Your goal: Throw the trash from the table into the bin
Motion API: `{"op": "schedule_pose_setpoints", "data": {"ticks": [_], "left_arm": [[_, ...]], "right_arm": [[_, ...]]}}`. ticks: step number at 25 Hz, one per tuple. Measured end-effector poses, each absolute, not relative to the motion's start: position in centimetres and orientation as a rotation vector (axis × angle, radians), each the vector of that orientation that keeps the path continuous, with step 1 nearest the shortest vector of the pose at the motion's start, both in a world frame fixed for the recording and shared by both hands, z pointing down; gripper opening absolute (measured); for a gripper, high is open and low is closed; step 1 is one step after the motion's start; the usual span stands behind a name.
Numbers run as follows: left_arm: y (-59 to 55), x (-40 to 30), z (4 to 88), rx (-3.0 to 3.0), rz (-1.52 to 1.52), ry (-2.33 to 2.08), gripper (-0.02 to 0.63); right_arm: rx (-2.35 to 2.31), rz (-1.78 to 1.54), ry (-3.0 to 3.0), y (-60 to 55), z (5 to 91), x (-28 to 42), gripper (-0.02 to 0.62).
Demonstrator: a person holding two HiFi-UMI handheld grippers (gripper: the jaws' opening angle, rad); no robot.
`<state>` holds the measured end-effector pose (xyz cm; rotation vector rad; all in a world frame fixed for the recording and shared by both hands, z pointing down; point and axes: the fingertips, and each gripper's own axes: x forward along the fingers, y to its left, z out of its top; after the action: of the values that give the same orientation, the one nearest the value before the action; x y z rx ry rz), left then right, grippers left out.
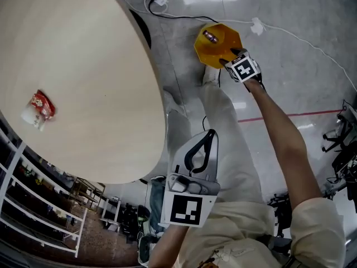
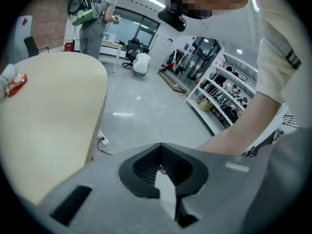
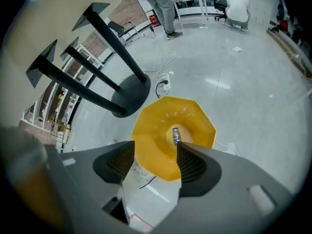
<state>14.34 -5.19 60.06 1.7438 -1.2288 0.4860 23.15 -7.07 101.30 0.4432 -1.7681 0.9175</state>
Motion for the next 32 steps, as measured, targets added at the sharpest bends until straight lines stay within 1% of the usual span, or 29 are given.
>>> {"op": "schedule_pose_setpoints", "data": {"ticks": [6,8,10,12,13,15,17,20,23,32], "left_arm": [[-6.0,13.9,54.1,1.861,0.444,-1.320,0.003],[-6.0,13.8,51.5,1.905,0.434,-1.334,0.003],[-5.6,13.7,49.4,2.004,0.493,-1.294,0.003],[-4.9,13.6,47.6,2.114,0.574,-1.236,0.003],[-4.7,13.4,46.6,2.139,0.566,-1.240,0.003],[-4.4,13.1,44.9,2.157,0.506,-1.286,0.003],[-3.9,12.6,43.4,2.172,0.472,-1.317,0.003],[-2.2,11.5,41.6,2.167,0.469,-1.330,0.003],[-0.5,10.6,40.1,2.146,0.482,-1.349,0.003],[4.4,4.9,34.7,2.156,0.350,-1.489,0.003]], "right_arm": [[0.397,0.869,-1.819,-4.1,93.7,23.1,0.284],[0.447,0.911,-1.827,-2.9,90.5,23.4,0.270],[0.468,0.886,-1.864,-2.5,86.9,22.8,0.226],[0.457,0.769,-1.925,-2.7,83.1,21.8,0.167],[0.456,0.720,-1.958,-2.9,81.0,21.1,0.142],[0.487,0.665,-2.028,-4.1,76.9,19.7,0.112],[0.556,0.647,-2.104,-5.5,72.4,18.3,0.062],[0.636,0.650,-2.211,-6.6,65.6,16.2,0.028],[0.663,0.617,-2.302,-7.0,59.9,14.8,0.005],[0.783,0.568,-2.532,-5.7,43.6,8.8,0.005]]}}
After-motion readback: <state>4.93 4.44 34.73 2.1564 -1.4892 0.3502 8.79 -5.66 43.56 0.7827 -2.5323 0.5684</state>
